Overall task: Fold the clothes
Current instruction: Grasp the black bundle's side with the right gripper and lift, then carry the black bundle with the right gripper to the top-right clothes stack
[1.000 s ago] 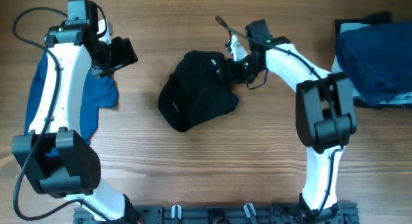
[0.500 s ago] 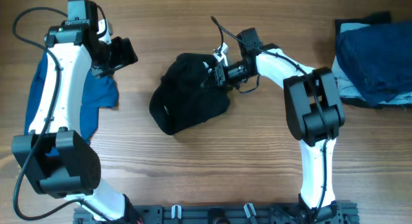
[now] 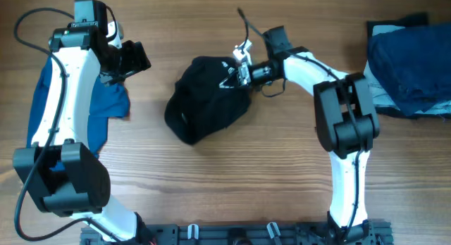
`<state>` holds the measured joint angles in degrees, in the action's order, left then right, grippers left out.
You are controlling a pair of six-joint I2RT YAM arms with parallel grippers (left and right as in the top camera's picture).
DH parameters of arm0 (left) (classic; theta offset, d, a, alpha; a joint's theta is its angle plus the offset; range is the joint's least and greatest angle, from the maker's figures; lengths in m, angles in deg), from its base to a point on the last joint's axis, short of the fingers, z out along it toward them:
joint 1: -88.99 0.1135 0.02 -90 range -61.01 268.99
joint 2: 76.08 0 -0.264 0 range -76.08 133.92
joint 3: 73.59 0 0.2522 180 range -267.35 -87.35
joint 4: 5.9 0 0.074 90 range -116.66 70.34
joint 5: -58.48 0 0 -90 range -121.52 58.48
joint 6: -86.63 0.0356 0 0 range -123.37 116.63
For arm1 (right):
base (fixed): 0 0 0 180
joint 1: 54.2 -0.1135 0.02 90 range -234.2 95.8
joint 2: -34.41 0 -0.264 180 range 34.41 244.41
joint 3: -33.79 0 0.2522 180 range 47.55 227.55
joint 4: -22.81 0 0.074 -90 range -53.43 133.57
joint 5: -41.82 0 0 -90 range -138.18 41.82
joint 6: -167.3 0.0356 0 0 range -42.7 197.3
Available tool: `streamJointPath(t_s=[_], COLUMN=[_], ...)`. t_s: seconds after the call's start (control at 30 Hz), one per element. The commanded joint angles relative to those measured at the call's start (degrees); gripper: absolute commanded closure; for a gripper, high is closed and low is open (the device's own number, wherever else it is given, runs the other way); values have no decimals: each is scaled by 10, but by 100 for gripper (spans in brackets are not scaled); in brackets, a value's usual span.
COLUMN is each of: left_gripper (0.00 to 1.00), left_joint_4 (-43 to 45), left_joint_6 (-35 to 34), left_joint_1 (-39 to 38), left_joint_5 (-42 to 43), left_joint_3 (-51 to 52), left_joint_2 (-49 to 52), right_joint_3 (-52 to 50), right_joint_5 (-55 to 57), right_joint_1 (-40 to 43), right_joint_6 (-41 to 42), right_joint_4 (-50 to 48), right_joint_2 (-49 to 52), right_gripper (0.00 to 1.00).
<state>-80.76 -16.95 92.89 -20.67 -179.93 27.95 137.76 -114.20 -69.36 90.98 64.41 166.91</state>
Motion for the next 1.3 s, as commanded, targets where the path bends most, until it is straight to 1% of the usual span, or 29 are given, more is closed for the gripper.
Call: streamJointPath(t_s=[0.0,0.23,0.53,0.77,1.0,1.23,1.27], left_gripper=[21,21,21,21,21,21,21], left_joint_4=[0,0,2,2,1,2,2], left_joint_6=[12,12,12,12,12,12,12], left_joint_1=[0,0,0,0,0,0,0], left_joint_5=[9,9,9,9,9,9,9], left_joint_3=[5,5,5,5,5,5,5], left_joint_2=[3,3,3,3,3,3,3], right_joint_3=[33,36,36,39,39,39,39], right_joint_5=[-3,107,188,204,228,267,280], right_joint_1=[42,89,144,215,310,415,442], right_joint_6=[32,108,212,244,286,285,286], right_joint_4=[-4,-29,-98,-125,-137,-108,-104], right_joint_2=[-53,-132,-224,-276,-300,-319,-323], right_gripper=[96,96,96,96,96,96,96])
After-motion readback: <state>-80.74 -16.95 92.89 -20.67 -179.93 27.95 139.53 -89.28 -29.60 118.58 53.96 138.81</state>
